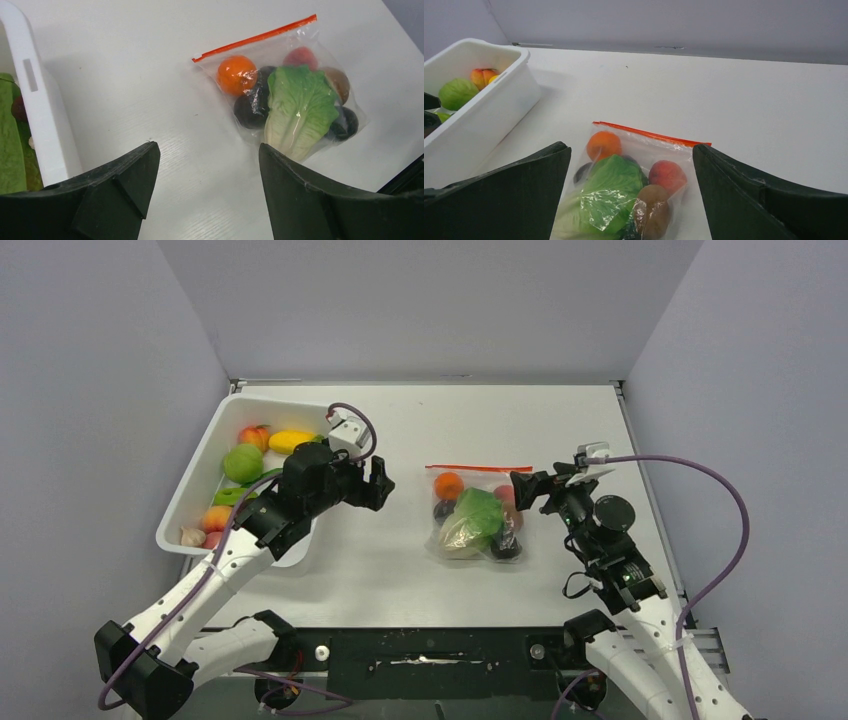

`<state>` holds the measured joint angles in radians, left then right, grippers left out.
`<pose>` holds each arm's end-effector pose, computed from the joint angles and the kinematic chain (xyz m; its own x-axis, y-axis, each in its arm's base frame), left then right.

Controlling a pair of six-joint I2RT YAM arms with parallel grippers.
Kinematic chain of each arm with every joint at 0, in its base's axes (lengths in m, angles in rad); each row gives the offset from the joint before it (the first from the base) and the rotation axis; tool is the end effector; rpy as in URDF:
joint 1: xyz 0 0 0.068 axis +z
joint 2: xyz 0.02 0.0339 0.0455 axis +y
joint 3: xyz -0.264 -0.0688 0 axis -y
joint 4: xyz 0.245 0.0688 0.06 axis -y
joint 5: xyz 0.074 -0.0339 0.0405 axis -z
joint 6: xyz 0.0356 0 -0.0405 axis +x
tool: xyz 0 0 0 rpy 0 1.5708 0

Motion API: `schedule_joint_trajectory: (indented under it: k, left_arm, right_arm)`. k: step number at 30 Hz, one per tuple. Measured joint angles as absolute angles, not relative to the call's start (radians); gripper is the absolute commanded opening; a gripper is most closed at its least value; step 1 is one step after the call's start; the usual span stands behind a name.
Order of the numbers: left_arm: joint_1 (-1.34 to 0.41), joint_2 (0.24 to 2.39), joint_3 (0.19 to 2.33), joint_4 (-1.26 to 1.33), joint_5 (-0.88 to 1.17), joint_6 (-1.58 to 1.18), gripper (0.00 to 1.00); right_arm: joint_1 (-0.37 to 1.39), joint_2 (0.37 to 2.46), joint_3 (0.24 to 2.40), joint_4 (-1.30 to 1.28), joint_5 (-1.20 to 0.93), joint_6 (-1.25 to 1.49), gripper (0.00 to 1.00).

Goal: Place the food in the zip-top bag and seal the zipper
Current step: Reset both arms

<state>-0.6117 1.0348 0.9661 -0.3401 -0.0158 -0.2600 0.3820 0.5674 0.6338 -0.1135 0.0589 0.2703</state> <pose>0.1921 -0.1341 0.3400 -0.4591 0.0080 -0.8884 0.4598 0.8578 -0.2298 0.1374 0.0530 0.3264 -0.1269 0.2363 -0.9634 -0.2944 0.9185 0.2641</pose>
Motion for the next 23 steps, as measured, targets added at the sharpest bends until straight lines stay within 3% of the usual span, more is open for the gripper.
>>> schedule_joint_trajectory:
  k: [13,23]
  left_arm:
    - [-0.612,0.792,0.915,-0.175,-0.161,-0.338,0.74]
    - [-0.612,0.729,0.865,-0.127,-0.183,-0.34,0.77]
  right_arm:
    - [0.382,0.545,0.833,-0.321,0.051,0.368,0.98]
    - [0.382,0.564,0.86,-0.366,0.04,0.379,0.98]
